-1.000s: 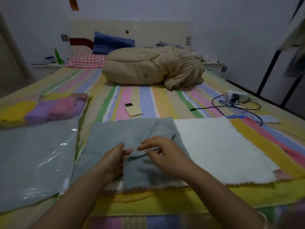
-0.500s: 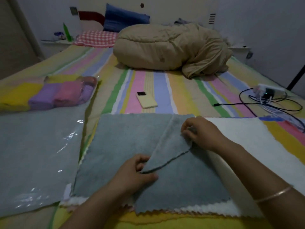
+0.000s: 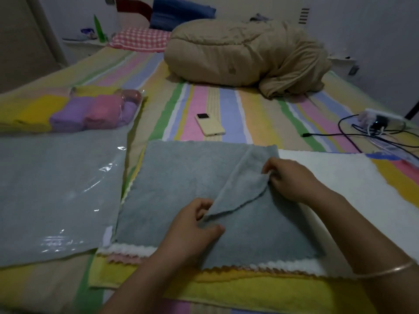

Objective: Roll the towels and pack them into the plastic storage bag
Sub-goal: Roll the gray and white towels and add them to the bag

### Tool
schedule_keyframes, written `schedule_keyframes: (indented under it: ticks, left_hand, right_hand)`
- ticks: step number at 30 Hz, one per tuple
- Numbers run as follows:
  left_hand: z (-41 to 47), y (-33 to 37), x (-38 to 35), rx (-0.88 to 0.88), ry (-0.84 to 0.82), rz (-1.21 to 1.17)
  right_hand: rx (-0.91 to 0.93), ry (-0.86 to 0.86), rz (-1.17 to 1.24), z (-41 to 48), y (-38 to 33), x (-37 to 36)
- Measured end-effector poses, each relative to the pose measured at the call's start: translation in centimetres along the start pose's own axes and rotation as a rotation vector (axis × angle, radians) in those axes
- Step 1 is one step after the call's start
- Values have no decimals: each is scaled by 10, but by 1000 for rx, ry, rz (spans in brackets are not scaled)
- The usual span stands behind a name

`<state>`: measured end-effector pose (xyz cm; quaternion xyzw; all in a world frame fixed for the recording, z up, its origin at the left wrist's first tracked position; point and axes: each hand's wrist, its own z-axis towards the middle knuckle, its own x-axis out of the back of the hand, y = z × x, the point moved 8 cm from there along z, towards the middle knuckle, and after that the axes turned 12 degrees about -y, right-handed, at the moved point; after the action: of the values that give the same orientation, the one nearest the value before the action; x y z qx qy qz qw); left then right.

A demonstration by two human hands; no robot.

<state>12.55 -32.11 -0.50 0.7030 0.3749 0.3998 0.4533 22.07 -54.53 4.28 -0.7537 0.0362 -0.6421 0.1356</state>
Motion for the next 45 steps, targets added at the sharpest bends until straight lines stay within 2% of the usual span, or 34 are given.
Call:
schedule_keyframes:
  ticks: [3, 5, 8, 12, 20, 26, 33, 38, 40, 42, 45]
  left_hand:
    - [-11, 5, 4, -52, 56, -10]
    - [-19, 12, 14, -101, 140, 87]
    - [-31, 25, 33, -175, 258, 248]
    - [-38, 26, 66, -252, 343, 382]
    - [-49, -3, 137, -65, 492, 527]
    - [-54, -10, 151, -13, 496, 573]
    - [-60, -12, 156, 125, 484, 638]
    - [-63, 5, 148, 146, 500, 884]
    - [-61, 18, 146, 58, 620, 998]
    - [-49, 35, 127, -144, 657, 1082]
    - [-22, 41, 78, -334, 444, 1071]
  right_hand:
    - [0, 285, 220, 8, -2, 28]
    - [25, 344, 358, 20, -17, 40]
    - [98, 326, 445, 55, -53, 47]
    - [137, 271, 435, 111, -109, 43]
    - [245, 44, 261, 187, -204, -11]
    - [234, -26, 213, 207, -221, -35]
    - [218, 35, 267, 207, -221, -49]
    - [245, 99, 108, 170, -211, -42]
    - [254, 76, -6, 136, -200, -41]
    - [238, -32, -82, 95, -182, -51]
    - [211, -149, -161, 26, -149, -68]
